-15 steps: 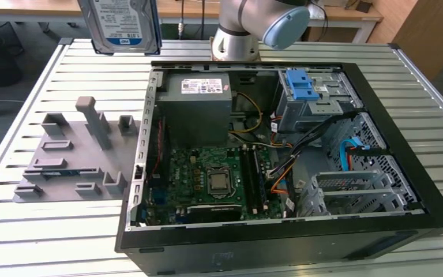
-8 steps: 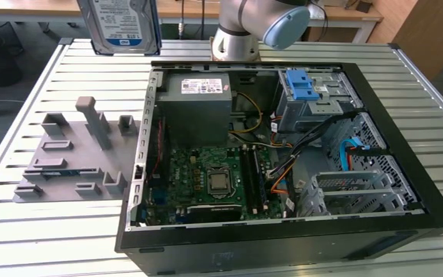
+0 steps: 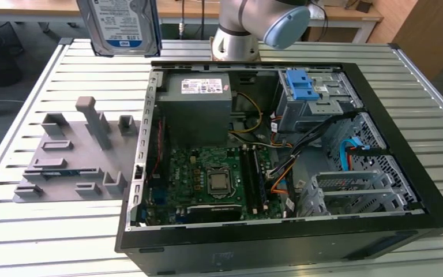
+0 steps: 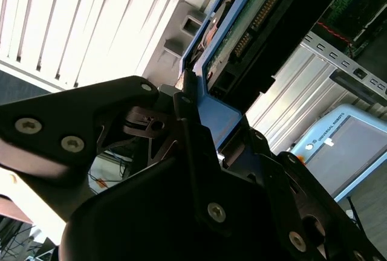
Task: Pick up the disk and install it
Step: 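Pick up the disk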
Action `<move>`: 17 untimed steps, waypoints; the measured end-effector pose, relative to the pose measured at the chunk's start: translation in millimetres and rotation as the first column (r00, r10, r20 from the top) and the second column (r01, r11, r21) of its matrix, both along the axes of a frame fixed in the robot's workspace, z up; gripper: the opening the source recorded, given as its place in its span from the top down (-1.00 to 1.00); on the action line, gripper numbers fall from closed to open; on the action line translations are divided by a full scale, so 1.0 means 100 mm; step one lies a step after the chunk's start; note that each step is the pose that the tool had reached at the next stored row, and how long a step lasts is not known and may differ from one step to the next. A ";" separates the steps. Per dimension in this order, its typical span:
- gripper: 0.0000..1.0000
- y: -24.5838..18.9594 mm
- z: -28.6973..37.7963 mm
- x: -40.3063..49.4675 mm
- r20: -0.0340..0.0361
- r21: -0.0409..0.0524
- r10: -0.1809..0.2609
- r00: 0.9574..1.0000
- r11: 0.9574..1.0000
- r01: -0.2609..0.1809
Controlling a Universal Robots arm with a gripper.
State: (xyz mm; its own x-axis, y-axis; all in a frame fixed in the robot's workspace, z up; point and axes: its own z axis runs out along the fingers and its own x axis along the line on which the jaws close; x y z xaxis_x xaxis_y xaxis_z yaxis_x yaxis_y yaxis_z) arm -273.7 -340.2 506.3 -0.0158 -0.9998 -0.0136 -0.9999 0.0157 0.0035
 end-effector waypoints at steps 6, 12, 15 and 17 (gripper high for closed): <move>0.27 -0.022 0.000 0.122 0.000 0.000 0.000 1.000 1.000 0.000; 0.27 -0.023 0.000 0.138 0.000 0.000 0.000 1.000 1.000 0.000; 0.27 -0.023 0.000 0.140 0.000 0.000 0.000 1.000 1.000 0.000; 0.27 -0.023 0.000 0.142 0.000 0.000 0.000 1.000 1.000 0.000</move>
